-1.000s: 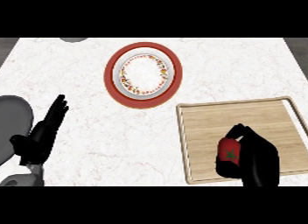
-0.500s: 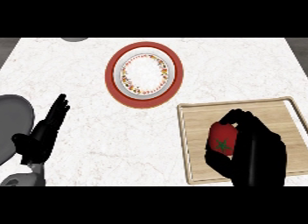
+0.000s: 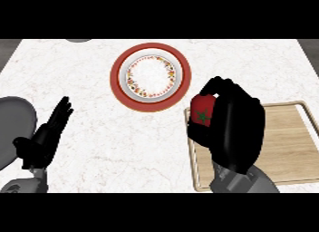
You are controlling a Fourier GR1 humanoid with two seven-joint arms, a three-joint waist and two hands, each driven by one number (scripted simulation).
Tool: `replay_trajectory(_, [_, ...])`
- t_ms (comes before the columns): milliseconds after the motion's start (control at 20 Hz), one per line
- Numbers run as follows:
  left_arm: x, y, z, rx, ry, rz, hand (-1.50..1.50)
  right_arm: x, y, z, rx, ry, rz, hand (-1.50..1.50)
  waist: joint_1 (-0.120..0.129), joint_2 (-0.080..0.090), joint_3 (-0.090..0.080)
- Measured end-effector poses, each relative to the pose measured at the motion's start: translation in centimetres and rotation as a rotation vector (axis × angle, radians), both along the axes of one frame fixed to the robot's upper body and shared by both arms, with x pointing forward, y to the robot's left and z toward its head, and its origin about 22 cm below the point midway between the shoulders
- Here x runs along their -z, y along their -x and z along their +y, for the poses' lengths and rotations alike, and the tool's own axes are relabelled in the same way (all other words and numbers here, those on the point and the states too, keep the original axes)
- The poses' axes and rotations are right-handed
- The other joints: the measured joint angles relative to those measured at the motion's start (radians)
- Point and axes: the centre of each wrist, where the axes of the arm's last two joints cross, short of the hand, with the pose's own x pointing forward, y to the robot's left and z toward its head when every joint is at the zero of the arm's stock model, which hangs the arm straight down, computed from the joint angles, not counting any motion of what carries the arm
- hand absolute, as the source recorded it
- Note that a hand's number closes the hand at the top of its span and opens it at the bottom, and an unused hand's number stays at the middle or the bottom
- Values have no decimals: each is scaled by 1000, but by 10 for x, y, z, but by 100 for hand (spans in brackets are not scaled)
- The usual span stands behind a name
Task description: Pick the tomato from the tray and place it in the plate
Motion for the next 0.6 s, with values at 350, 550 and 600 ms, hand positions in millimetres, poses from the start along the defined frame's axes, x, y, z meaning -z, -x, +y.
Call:
replay_trajectory(350, [2,-4,-5,13,3,-3,0,-8,-56,31,-65,-18,62,150,12,3,0])
replay_trajectory(550, [1,-2,-6,16,1,-7,0,3,-88,43,-91,-45,84,150,19,5,0])
replay_trajectory(600, [2,-3,-6,17,-2,-11,0,7,-96,45,-97,-51,88,150,20,5,0])
